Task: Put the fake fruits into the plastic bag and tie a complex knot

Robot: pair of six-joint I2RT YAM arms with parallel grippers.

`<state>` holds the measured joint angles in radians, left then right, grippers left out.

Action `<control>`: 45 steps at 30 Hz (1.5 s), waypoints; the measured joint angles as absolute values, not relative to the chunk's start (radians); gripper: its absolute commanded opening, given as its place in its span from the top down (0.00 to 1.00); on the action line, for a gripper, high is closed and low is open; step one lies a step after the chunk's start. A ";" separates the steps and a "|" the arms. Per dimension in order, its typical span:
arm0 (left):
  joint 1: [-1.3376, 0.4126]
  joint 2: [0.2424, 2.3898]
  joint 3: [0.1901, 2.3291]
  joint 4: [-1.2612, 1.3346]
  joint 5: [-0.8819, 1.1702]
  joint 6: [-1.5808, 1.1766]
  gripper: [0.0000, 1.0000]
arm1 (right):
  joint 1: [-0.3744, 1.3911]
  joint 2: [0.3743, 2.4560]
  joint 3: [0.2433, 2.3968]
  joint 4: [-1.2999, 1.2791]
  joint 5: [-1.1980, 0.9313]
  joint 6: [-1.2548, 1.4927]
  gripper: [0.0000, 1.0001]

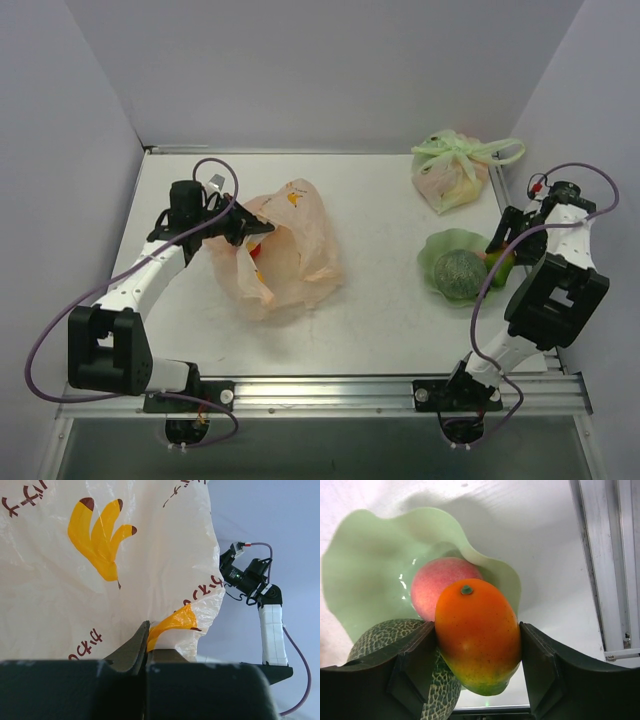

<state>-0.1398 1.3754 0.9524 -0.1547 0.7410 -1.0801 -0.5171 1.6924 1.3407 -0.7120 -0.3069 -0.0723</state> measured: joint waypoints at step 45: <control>-0.112 1.379 0.952 -0.136 0.768 -1.103 1.00 | 0.865 1.565 1.488 -0.354 -0.356 -0.244 0.92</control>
<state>-0.1120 1.3788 0.9524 -0.1360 0.7681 -1.1030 0.8646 1.5654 1.4883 -0.3538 -0.3561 -0.2436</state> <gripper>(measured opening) 0.008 0.607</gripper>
